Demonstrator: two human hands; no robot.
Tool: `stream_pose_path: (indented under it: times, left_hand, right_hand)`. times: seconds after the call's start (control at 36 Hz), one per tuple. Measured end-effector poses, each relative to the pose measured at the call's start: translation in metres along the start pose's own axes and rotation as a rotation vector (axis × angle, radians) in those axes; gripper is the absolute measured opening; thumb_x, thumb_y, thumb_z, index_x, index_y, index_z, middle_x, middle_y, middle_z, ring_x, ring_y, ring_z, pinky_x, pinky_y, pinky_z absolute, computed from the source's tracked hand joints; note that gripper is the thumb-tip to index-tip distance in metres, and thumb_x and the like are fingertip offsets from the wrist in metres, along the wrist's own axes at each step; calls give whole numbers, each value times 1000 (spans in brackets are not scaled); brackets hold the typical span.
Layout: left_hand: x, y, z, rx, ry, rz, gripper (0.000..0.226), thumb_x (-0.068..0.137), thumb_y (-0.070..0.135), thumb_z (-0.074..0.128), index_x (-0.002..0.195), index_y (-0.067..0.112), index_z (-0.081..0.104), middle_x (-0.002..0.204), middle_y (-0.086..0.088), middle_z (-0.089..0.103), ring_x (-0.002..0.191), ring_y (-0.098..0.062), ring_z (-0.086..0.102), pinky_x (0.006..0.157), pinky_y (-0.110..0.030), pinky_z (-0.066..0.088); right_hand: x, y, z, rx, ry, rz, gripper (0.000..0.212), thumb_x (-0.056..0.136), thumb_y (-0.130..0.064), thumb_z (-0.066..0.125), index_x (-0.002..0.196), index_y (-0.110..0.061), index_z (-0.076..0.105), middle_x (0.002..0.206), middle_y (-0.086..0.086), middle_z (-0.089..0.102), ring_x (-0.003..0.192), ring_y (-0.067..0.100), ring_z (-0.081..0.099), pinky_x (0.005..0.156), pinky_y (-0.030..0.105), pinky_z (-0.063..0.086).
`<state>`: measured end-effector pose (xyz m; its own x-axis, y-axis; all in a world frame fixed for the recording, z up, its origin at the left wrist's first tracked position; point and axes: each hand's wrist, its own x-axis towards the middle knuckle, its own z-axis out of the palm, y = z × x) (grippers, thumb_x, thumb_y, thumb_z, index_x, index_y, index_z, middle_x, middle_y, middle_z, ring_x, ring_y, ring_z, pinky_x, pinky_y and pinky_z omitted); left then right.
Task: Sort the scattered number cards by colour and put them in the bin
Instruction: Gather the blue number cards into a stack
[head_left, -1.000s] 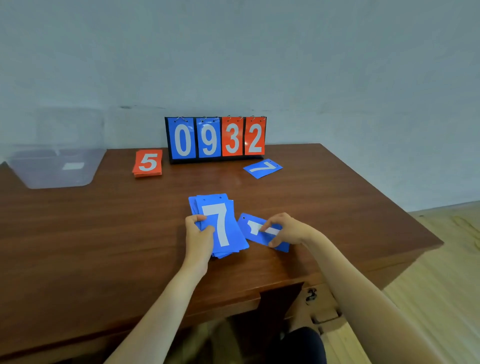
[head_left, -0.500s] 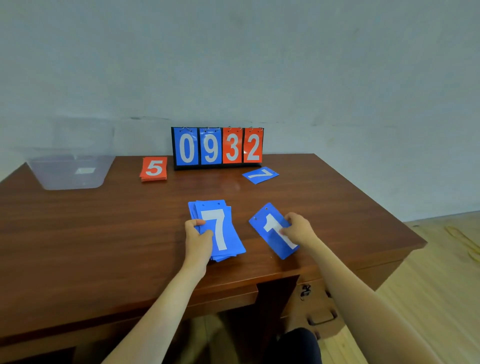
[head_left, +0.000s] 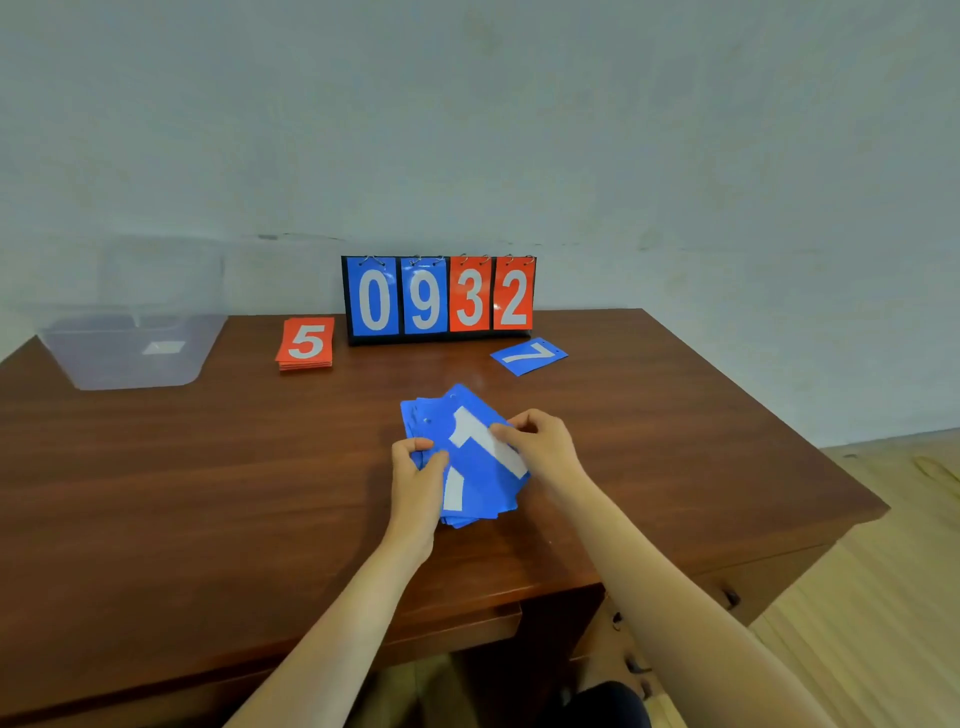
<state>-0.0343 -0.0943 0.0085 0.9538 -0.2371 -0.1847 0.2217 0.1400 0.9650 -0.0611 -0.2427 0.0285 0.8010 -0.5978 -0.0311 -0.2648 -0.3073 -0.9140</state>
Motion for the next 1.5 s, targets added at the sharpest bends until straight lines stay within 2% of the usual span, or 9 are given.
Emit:
stream_pose_path:
  times: [0.11, 0.19, 0.31, 0.39, 0.61, 0.83, 1.11, 1.22, 1.5]
  left_hand:
    - [18, 2, 9, 8, 1, 49, 23, 91, 9, 59, 106, 16, 43, 105, 2, 52, 82, -15, 61, 60, -29, 50]
    - [41, 4, 14, 30, 9, 57, 24, 92, 7, 55, 107, 18, 41, 102, 2, 51, 78, -14, 60, 61, -32, 49]
    - [72, 9, 22, 41, 17, 48, 23, 94, 5, 50, 108, 20, 38, 98, 4, 50, 76, -13, 59, 62, -33, 49]
    - [95, 10, 25, 68, 25, 46, 22, 95, 5, 46, 107, 20, 37, 95, 4, 49, 74, -14, 58, 57, -31, 45]
    - [141, 7, 20, 141, 79, 17, 22, 97, 8, 39, 112, 24, 38, 95, 3, 49, 75, -16, 57, 53, -27, 41]
    - [151, 3, 13, 238, 107, 79, 26, 99, 7, 28, 105, 24, 47, 83, 3, 48, 60, -10, 45, 48, -25, 32]
    - [109, 8, 7, 108, 81, -3, 26, 98, 12, 35, 90, 26, 54, 90, 2, 54, 74, -16, 53, 54, -28, 36]
    - [77, 11, -2, 107, 22, -1, 11, 95, 11, 48, 97, 22, 53, 95, 4, 54, 78, -15, 57, 57, -28, 41]
    - [14, 3, -33, 136, 32, 0, 19, 92, 3, 48, 102, 19, 51, 93, 4, 53, 73, -16, 56, 55, -29, 40]
  right_hand:
    - [21, -1, 14, -74, 3, 28, 30, 85, -31, 67, 76, -12, 46, 74, -1, 49, 65, 10, 44, 54, 22, 33]
    - [42, 0, 22, -111, 13, 41, 31, 82, -34, 70, 82, -13, 47, 91, 4, 53, 68, 9, 46, 53, 20, 33]
    - [81, 1, 28, -143, 17, 47, 43, 77, -36, 75, 102, -17, 46, 116, 3, 48, 102, 18, 51, 82, 32, 49]
    - [123, 2, 25, -240, 69, 14, 46, 84, -36, 68, 120, -15, 49, 130, 8, 45, 124, 25, 40, 101, 41, 41]
    - [215, 22, 20, -554, 49, 119, 55, 98, -45, 35, 148, -26, 24, 157, 9, 14, 144, 30, 8, 114, 49, 14]
    - [225, 37, 28, -820, -106, 93, 56, 97, -57, 25, 148, -33, 21, 159, 8, 0, 145, 35, -9, 113, 57, -5]
    - [155, 54, 9, -680, -180, -84, 42, 96, -48, 38, 132, -29, 42, 153, -2, 22, 146, 26, 3, 116, 50, -1]
    - [112, 58, 3, -631, -218, -154, 36, 96, -46, 41, 125, -26, 47, 144, -6, 33, 145, 22, 9, 116, 48, 1]
    - [-2, 57, -13, -479, -326, -219, 28, 92, -51, 49, 91, -23, 48, 146, -8, 38, 146, 14, 8, 116, 42, -3]
